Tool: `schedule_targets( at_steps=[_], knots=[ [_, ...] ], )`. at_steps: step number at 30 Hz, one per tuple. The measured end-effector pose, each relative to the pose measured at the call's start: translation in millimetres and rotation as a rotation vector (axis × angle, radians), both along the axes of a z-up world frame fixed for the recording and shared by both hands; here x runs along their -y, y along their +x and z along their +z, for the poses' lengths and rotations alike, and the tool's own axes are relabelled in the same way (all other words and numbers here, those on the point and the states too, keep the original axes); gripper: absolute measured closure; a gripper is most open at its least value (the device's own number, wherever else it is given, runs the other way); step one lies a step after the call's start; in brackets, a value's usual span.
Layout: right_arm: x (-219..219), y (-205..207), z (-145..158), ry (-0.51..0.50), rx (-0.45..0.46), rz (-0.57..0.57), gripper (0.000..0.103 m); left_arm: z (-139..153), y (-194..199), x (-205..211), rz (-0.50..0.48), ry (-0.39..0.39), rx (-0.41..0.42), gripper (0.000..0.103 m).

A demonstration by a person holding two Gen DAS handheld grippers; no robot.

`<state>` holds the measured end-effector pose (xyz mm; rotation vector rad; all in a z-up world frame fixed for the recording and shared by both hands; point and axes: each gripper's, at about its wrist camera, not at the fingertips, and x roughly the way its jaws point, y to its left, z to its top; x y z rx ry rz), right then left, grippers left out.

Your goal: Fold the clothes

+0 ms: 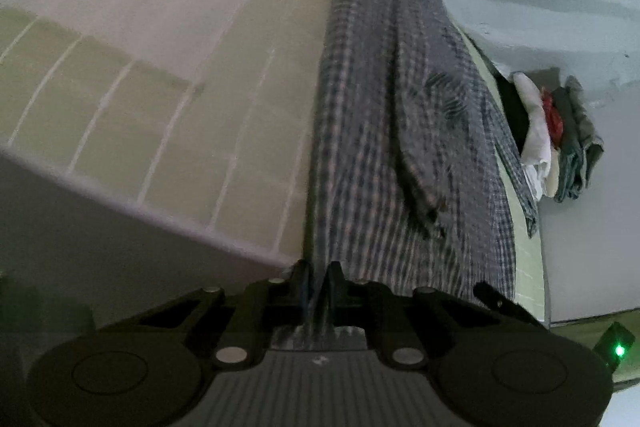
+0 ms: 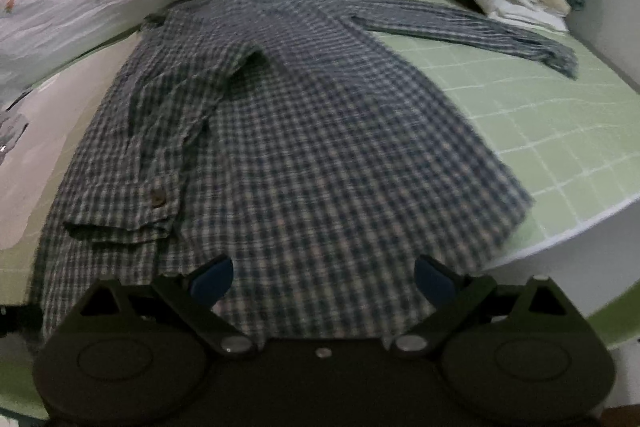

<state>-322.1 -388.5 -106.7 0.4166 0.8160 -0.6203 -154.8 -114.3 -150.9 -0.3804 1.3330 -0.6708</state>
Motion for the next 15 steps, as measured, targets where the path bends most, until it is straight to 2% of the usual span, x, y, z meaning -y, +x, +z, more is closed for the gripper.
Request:
schedule_targets(
  at_steps=[6, 9, 15],
  knots=[
    [-1.3, 15.2, -4.3, -0.006, 0.023, 0.084, 0.005, -6.6, -28.5, -23.7, 0.089, 0.021, -0.021, 0.094],
    [0.8, 18.5, -2.9, -0.017, 0.023, 0.085, 0.005, 3.0, -36.2, -24.5, 0.091, 0.068, 0.023, 0.094],
    [7.0, 25.0, -1.1, -0.045, 0.008, 0.072, 0.005, 42.9, -8.0, 0.7, 0.066, -0.003, 0.173, 0.091]
  ],
)
